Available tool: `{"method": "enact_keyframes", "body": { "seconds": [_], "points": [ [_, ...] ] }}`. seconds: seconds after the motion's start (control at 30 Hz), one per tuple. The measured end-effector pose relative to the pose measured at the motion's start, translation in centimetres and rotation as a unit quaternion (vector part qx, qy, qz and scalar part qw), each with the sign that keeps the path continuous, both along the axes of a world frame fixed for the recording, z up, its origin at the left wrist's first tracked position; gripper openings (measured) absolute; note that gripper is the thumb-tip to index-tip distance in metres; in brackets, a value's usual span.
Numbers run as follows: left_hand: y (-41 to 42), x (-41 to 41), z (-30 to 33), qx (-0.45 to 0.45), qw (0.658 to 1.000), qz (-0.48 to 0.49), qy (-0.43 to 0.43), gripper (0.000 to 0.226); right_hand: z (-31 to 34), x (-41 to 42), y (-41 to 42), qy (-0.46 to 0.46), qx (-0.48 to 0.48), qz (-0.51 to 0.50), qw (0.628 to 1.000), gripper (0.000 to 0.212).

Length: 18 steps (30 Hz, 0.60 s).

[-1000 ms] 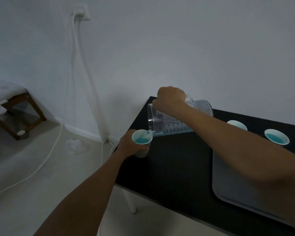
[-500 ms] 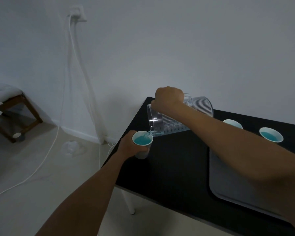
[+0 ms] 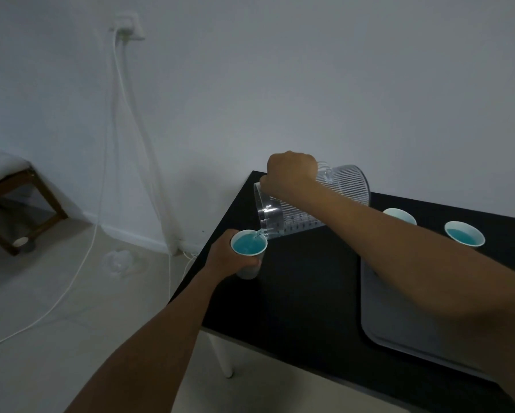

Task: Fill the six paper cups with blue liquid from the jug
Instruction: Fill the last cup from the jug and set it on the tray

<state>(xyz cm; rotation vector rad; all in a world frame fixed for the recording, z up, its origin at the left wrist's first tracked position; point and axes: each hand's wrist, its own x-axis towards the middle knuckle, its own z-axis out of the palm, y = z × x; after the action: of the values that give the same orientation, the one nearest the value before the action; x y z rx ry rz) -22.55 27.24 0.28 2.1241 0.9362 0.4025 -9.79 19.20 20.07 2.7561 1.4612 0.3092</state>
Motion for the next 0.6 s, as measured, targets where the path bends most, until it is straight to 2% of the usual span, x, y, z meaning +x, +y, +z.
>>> {"method": "enact_keyframes", "body": {
  "seconds": [0.1, 0.2, 0.27, 0.47, 0.6],
  "points": [
    [0.3, 0.3, -0.8, -0.003, 1.0, 0.019, -0.007, 0.073, 0.1, 0.0, -0.1, 0.002, 0.009, 0.001, 1.0, 0.034],
    [-0.6, 0.2, 0.6, -0.031, 0.999, 0.033, -0.006, 0.059, 0.0, 0.1, -0.2, 0.007, 0.013, -0.006, 1.0, 0.034],
    [-0.4, 0.3, 0.3, -0.034, 0.999, 0.033, -0.015, 0.06, -0.1, 0.2, -0.3, 0.009, 0.016, -0.01, 1.0, 0.035],
    [-0.3, 0.6, 0.6, 0.017, 1.0, 0.012, -0.016, 0.067, -0.8, 1.3, -0.9, 0.051, 0.04, -0.028, 0.998, 0.036],
    [-0.5, 0.9, 1.2, -0.031, 0.998, 0.027, -0.041, 0.064, -1.7, 2.5, -1.7, 0.095, 0.083, -0.058, 0.99, 0.037]
  ]
}}
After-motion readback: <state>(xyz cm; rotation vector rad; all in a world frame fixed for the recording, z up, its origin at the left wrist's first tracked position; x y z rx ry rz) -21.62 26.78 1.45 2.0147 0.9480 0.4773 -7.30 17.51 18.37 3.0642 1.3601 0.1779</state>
